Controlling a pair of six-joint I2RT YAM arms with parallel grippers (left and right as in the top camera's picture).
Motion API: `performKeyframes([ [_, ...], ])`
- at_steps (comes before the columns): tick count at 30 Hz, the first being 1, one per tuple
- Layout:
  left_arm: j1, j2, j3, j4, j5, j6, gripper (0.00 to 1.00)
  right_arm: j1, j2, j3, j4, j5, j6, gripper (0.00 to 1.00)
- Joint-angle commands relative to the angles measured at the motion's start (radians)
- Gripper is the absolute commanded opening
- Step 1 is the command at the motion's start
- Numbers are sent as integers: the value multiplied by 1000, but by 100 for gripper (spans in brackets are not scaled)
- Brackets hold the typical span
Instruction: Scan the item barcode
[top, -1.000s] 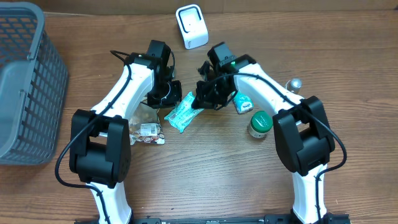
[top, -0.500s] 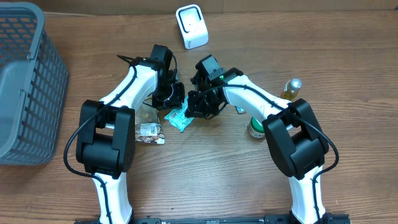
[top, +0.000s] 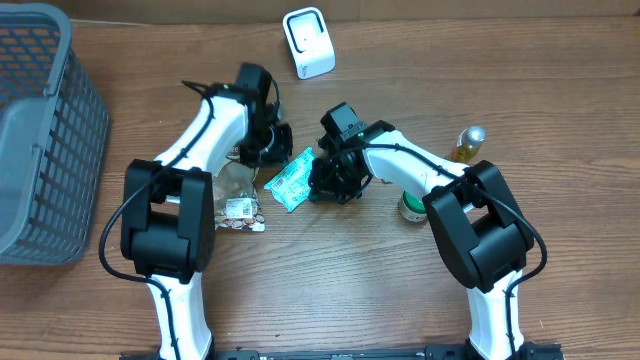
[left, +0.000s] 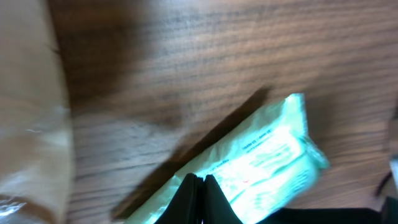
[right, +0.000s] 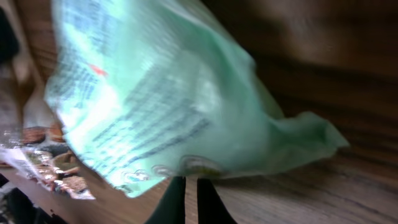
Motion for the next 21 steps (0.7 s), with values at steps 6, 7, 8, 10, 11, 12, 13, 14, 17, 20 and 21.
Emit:
performKeyframes([
  [6,8,2,163,-223,-13,19,4,-23,-99,136,-1,117,-94,37],
  [7,8,4,156,-245,-12,27,4,-33,-98,134,-3,140,-94,40],
  [8,8,4,150,-260,-12,37,4,-43,-98,131,-5,156,-95,43],
  [10,7,5,127,-283,-13,63,4,-63,-95,131,-7,159,-134,47],
  [11,7,5,113,-286,-14,69,4,-72,-92,131,-6,158,-150,49],
  [12,7,5,87,-280,-22,68,4,-85,-86,131,-7,155,-171,51],
  [13,6,5,68,-273,-27,68,4,-94,-82,131,-10,155,-173,52],
  [14,7,5,50,-264,-29,68,4,-100,-74,131,-15,154,-177,52],
  [17,7,5,-4,-232,-28,68,4,-107,-54,126,-31,146,-201,53],
  [20,5,5,-57,-167,-29,68,4,-106,-39,104,-16,89,-251,53],
  [21,3,5,-72,-137,-31,68,4,-106,-34,103,-14,87,-252,53],
])
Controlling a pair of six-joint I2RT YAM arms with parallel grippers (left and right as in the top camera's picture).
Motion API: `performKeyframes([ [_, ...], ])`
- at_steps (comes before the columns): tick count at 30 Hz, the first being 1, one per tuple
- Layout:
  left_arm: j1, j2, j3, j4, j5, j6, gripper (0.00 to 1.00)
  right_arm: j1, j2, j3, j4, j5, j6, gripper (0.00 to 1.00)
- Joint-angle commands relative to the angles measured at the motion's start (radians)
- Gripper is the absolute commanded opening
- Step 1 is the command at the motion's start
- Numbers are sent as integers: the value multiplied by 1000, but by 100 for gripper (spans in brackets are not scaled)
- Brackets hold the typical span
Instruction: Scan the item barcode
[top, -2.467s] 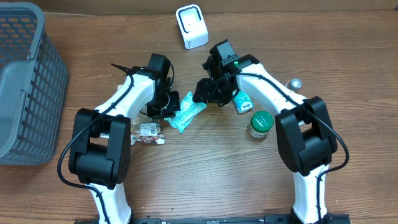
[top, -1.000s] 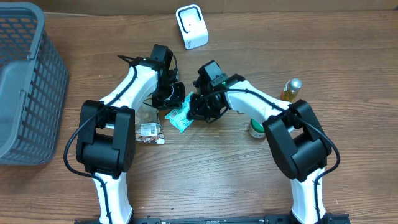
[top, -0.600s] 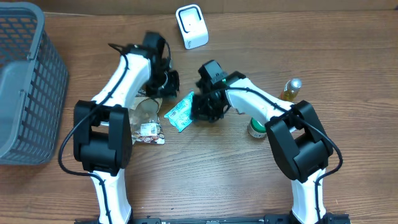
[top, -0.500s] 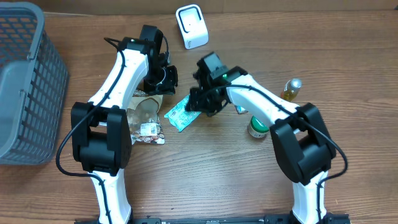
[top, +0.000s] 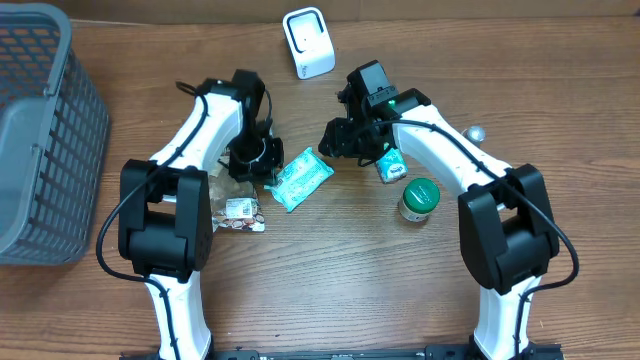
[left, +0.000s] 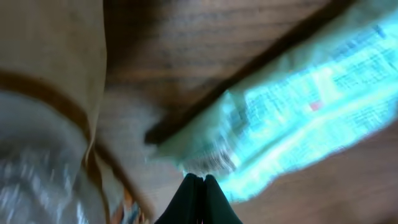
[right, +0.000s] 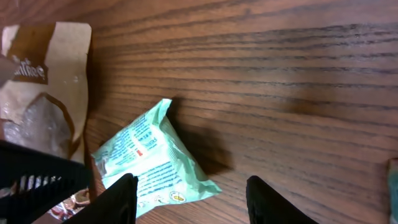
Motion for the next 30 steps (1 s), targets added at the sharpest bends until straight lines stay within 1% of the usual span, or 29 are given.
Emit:
performKeyframes([
  [1,-12,3,-63,85,-11,19,4,7,37,-16,14,-40,-59,53],
  [4,-21,3,-93,142,-16,8,4,7,59,-16,21,-48,-58,53],
  [9,-24,3,-95,141,-51,8,4,7,106,-17,23,-81,-55,53],
  [12,-24,3,-97,136,-84,8,4,7,136,-17,40,-155,-55,53],
  [13,-25,3,-97,135,-91,8,4,8,151,-17,47,-196,-55,52],
  [14,-27,3,-97,136,-94,8,4,8,161,-17,49,-209,-46,44],
  [15,-27,3,-97,137,-96,8,4,8,173,-17,49,-213,-17,40],
  [16,-27,3,-97,137,-97,8,4,8,180,-17,49,-213,3,39],
  [20,-29,3,-97,136,-97,8,4,9,218,-17,63,-282,3,39],
  [25,-29,3,-97,137,-97,8,4,4,219,-16,104,-460,-30,39],
  [30,-29,3,-97,137,-97,8,4,-22,219,-16,104,-467,-28,40],
])
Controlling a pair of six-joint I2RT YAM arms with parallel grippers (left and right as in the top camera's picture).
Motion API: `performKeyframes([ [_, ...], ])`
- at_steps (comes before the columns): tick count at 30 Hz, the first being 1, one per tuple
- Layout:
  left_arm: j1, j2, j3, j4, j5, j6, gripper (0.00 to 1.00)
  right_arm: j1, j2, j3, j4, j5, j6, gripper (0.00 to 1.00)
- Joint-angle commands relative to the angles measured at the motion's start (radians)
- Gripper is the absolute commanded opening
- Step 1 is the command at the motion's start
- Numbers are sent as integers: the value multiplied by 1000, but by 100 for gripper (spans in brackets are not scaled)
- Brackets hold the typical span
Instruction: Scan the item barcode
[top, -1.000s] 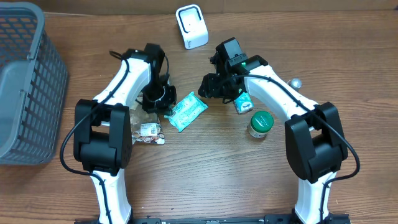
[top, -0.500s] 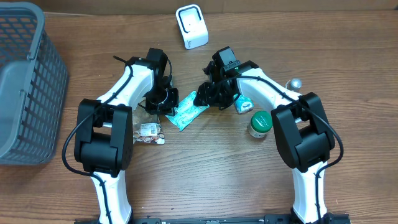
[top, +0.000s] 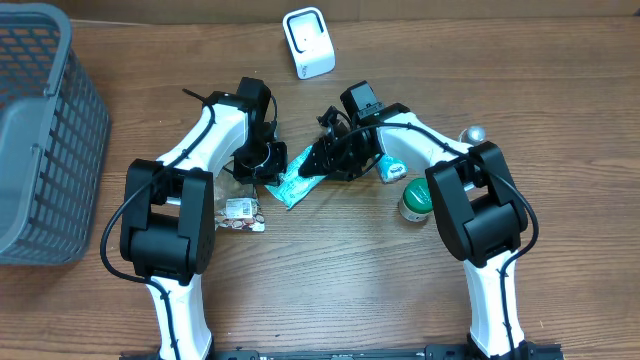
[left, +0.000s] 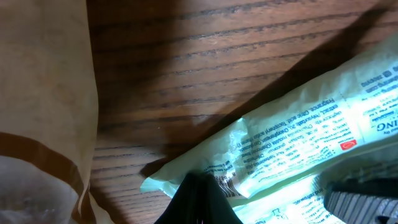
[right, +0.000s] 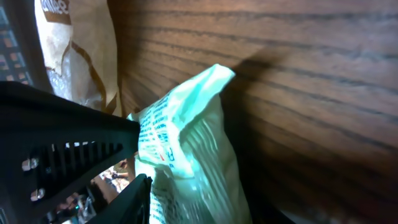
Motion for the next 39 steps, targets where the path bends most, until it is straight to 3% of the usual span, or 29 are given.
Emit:
performKeyframes([
  [1,-7,11,-29,5,-48,8,4,-20,27,-10,1,-46,-8,39],
  [3,-7,11,-29,6,-48,9,4,-34,27,-10,0,-47,-7,38],
  [5,-6,10,-22,5,-50,34,5,-50,26,-9,0,-65,-6,25],
  [7,-5,6,-8,6,-49,23,4,-63,21,-9,0,-94,-8,21],
  [17,36,-113,229,4,-99,-23,4,-81,-114,24,3,-53,-118,4],
  [24,95,-214,386,6,-224,-27,4,-74,-266,114,2,74,-241,4],
  [32,178,-257,430,65,-533,-26,11,-14,-378,148,170,456,-420,4],
  [34,203,-250,430,64,-567,-26,22,9,-380,148,241,566,-468,4],
  [35,215,-246,430,63,-570,-26,33,23,-380,148,281,634,-505,4],
  [37,237,-237,426,60,-563,-27,63,46,-376,148,350,776,-581,4],
  [38,244,-235,424,51,-556,-27,88,55,-372,148,391,841,-613,4],
  [39,249,-230,422,42,-549,-26,100,61,-366,148,426,875,-635,4],
])
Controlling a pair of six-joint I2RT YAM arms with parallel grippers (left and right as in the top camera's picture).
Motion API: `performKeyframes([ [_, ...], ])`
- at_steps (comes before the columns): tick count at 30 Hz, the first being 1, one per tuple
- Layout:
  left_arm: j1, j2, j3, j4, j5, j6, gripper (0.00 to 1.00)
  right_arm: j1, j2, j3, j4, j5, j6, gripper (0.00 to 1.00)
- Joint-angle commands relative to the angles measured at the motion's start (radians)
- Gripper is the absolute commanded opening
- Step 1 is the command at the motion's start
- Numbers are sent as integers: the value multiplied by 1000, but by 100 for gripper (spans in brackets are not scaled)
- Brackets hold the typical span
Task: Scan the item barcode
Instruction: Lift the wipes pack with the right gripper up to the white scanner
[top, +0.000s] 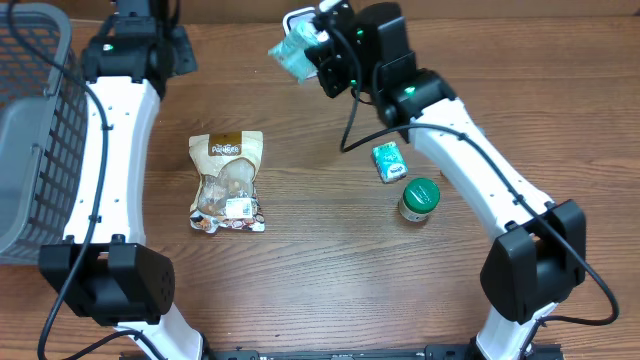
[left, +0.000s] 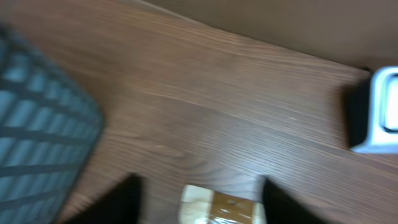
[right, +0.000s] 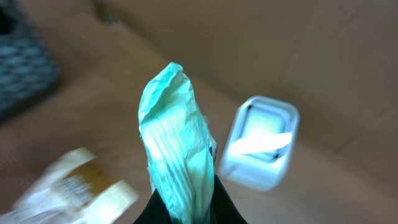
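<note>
My right gripper is shut on a pale green packet, which stands upright out of the fingers. In the overhead view the green packet hangs just in front of the white scanner at the table's back edge. The scanner shows right behind the packet in the right wrist view. No barcode can be made out through the blur. My left gripper is open and holds nothing. It is raised over the back left of the table, with the left gripper far from the packet.
A brown snack bag lies left of the table's middle. A small teal pack and a green-lidded jar sit to the right. A grey basket stands at the left edge.
The green packet lay on the table between both grippers; now my right gripper is shut on it and holds it up by the scanner. My left gripper has opened and moved to the back left.
First both grippers were shut beside the packet on the table. Then my right gripper stood open farther back while the left stayed shut at the packet's end. Then the right was open at the packet's edge. Now the right holds it before the scanner.
</note>
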Motion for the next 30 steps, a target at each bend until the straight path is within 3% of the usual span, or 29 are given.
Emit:
performKeyframes([
  [1,22,23,1,-22,-37,-3,100,26,0,21,102,277,-164,4],
  [10,21,24,1,-39,-38,-3,100,28,142,21,345,364,-326,4],
  [22,20,24,1,-39,-38,-3,99,30,380,21,795,483,-753,4],
  [30,20,24,1,-39,-38,-3,100,33,423,21,763,439,-772,4],
])
